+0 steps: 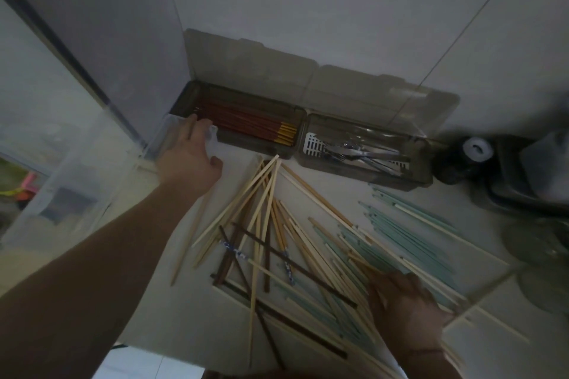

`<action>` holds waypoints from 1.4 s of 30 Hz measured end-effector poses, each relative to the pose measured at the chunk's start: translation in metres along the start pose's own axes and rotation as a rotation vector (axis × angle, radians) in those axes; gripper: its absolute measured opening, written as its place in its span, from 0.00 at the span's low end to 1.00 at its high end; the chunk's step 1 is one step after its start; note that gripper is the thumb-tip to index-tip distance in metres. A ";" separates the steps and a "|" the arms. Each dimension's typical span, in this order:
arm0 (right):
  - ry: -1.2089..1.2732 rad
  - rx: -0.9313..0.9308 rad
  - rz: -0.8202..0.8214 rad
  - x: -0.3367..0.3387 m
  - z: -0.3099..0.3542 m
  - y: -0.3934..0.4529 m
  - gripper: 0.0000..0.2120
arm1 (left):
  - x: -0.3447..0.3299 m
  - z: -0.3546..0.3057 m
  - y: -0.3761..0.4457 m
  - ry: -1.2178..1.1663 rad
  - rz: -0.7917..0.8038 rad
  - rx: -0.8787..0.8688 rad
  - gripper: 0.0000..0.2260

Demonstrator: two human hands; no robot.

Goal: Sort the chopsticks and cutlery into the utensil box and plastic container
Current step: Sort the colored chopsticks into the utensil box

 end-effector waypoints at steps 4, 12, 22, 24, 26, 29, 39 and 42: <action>-0.046 -0.004 0.162 -0.011 -0.001 0.004 0.12 | 0.001 -0.001 -0.001 -0.001 -0.007 -0.015 0.31; -0.227 0.027 0.322 -0.012 0.019 0.013 0.14 | -0.001 0.001 0.000 0.008 -0.002 -0.004 0.31; -0.288 0.008 0.450 -0.001 0.017 0.024 0.07 | -0.002 0.004 0.001 -0.003 -0.001 0.005 0.31; -0.159 0.042 0.373 0.017 0.015 0.034 0.06 | -0.002 0.004 0.001 0.006 0.003 0.008 0.31; 0.067 0.029 0.268 0.038 0.012 0.044 0.07 | -0.003 0.004 0.001 0.013 0.007 0.005 0.31; 0.495 -0.004 0.331 0.038 0.020 0.078 0.09 | -0.003 0.005 0.002 -0.003 0.004 0.004 0.32; 0.570 0.024 0.056 0.053 0.122 0.225 0.10 | -0.001 0.005 0.001 0.006 -0.024 -0.014 0.31; 0.365 0.045 0.074 0.040 0.144 0.244 0.09 | -0.002 0.007 0.001 0.014 -0.028 -0.007 0.31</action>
Point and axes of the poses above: each hand's wrist, its own y-axis towards the middle knuckle, its own x-axis out of the back of the hand, z = x × y, the point moved 10 cm from there along y, towards the middle knuckle, and after that the axes turned 7 degrees about -y, right-handed, at the moved point
